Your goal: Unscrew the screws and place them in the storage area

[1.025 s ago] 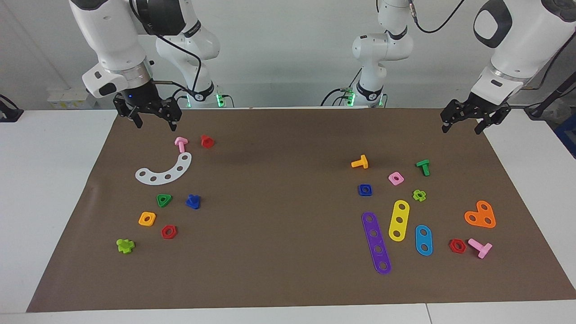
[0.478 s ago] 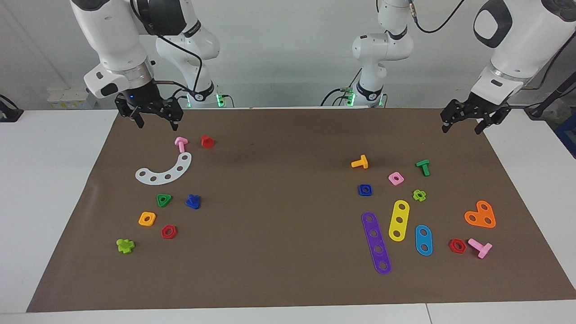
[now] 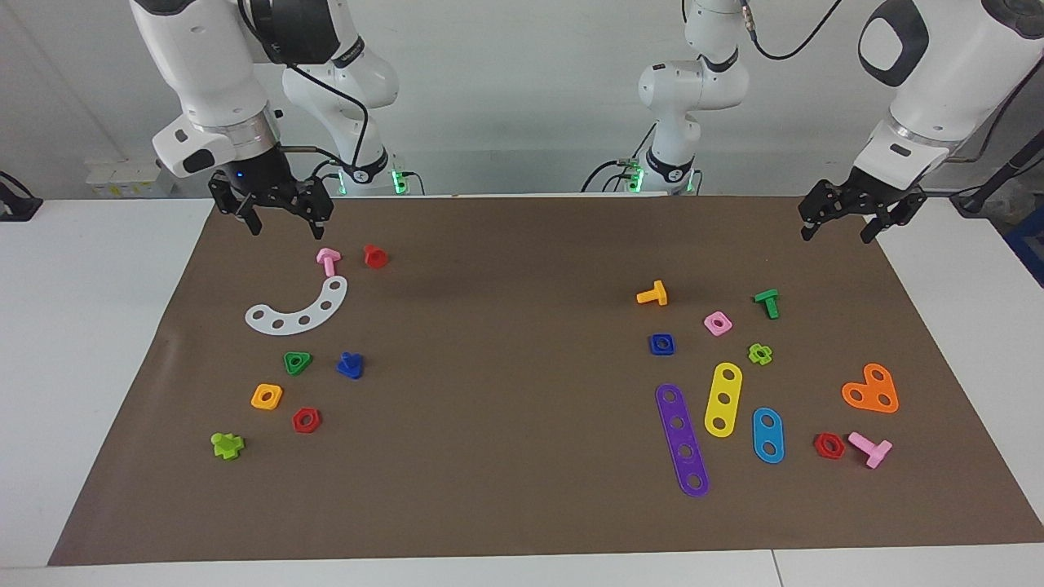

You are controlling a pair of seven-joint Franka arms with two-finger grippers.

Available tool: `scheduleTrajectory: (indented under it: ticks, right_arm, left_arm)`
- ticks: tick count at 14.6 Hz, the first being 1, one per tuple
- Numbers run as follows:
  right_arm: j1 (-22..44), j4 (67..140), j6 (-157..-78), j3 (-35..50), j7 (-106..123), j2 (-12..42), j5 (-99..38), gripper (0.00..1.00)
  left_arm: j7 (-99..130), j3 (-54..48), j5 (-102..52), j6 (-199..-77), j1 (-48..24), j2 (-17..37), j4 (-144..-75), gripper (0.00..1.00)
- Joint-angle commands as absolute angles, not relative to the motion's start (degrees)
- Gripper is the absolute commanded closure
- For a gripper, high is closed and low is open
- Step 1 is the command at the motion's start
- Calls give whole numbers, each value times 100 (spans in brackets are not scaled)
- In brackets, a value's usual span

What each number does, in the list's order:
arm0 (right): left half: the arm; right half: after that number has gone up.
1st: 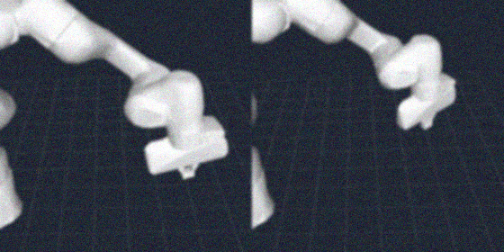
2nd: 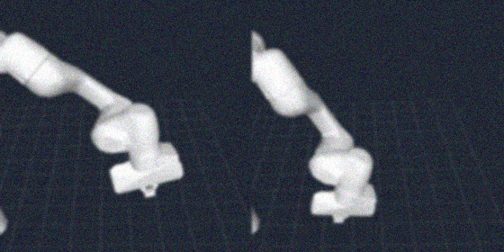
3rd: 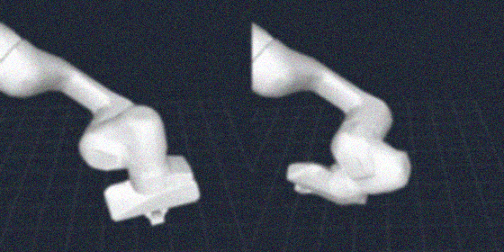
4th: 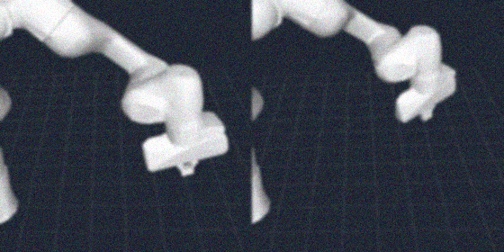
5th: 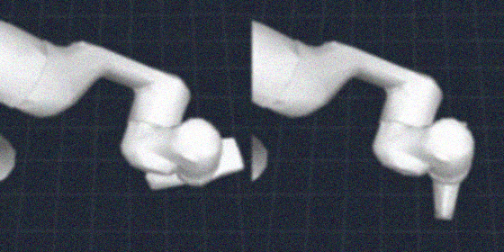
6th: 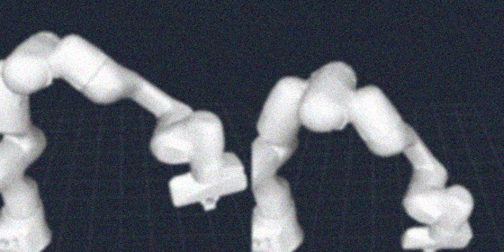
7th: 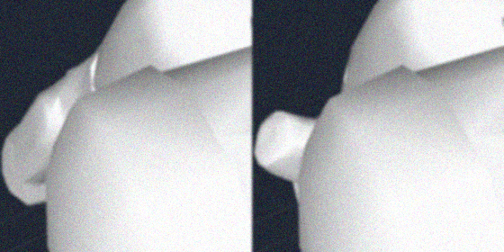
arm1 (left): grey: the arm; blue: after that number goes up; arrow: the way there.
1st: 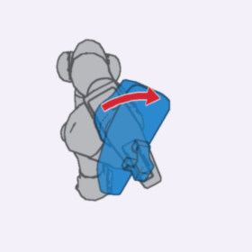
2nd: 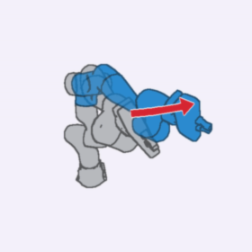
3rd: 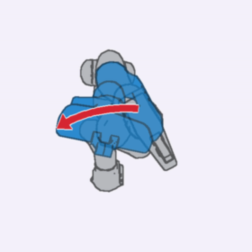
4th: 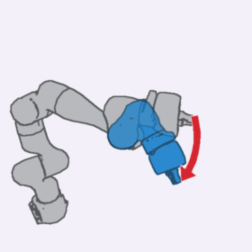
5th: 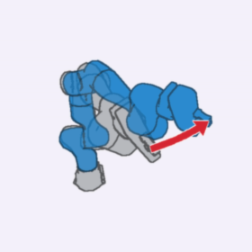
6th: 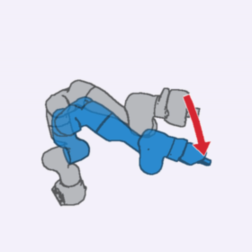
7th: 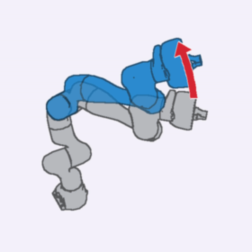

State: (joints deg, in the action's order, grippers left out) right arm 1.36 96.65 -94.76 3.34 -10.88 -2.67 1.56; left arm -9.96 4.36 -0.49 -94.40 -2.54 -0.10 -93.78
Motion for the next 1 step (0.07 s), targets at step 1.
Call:
scheduleTrajectory:
  ticks: [1]
  right_arm:
    - [88,9870,-9606,352,-896,-422,44,0]
  left_arm:
    - [-1028,413,-79,-9369,-220,-9,-9281,0]
